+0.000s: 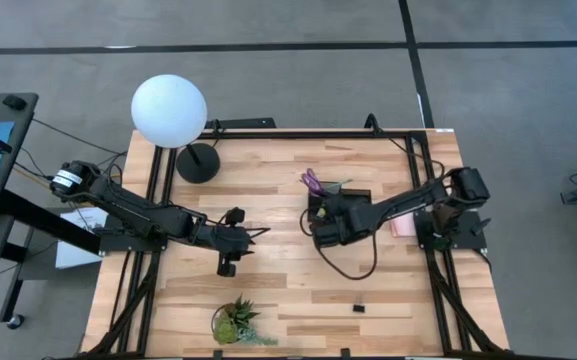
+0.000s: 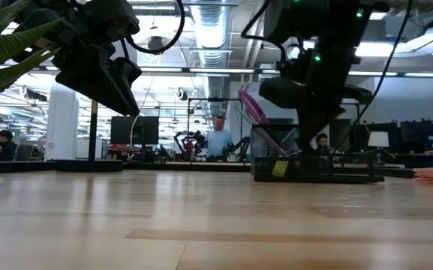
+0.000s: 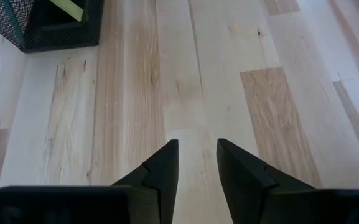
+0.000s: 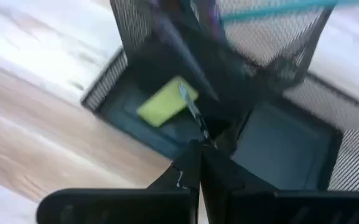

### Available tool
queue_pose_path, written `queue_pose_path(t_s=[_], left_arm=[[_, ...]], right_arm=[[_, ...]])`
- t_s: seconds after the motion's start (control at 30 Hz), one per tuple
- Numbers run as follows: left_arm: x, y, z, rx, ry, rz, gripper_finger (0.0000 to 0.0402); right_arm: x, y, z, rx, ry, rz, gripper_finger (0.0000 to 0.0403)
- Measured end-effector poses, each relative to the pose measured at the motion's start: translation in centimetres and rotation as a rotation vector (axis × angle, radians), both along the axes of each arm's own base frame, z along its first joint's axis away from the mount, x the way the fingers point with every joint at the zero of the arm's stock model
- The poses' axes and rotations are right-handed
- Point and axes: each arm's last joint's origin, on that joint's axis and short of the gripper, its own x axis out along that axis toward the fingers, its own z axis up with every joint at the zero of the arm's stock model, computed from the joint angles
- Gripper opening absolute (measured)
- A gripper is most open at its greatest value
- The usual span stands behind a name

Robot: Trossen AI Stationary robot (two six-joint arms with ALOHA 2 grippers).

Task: Pick and place office supplies into organizer
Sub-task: Put the top black binder clip into the black desk organizer

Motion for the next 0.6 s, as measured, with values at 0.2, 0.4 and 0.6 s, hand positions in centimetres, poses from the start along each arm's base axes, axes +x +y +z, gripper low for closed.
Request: queue_pose_path(t_s=[0.2,0.4,0.6], left_arm=[[0.0,0.0,0.0,0.0,0.003,0.001,0.0105],[0.0,0.0,0.0,0.001,0.006,0.0,0.0105],[0.0,0.0,0.0,0.001,0.006,0.0,0.0105]], right_arm=[[0.6,-0.3,1.5,-0.032,-0.022,0.045,0.0],[0.8,-0.8,1.6,-0.033,-0.009,0.053,0.0],[0.9,-0.9,1.6,-0.026,-0.006,0.068,0.0]])
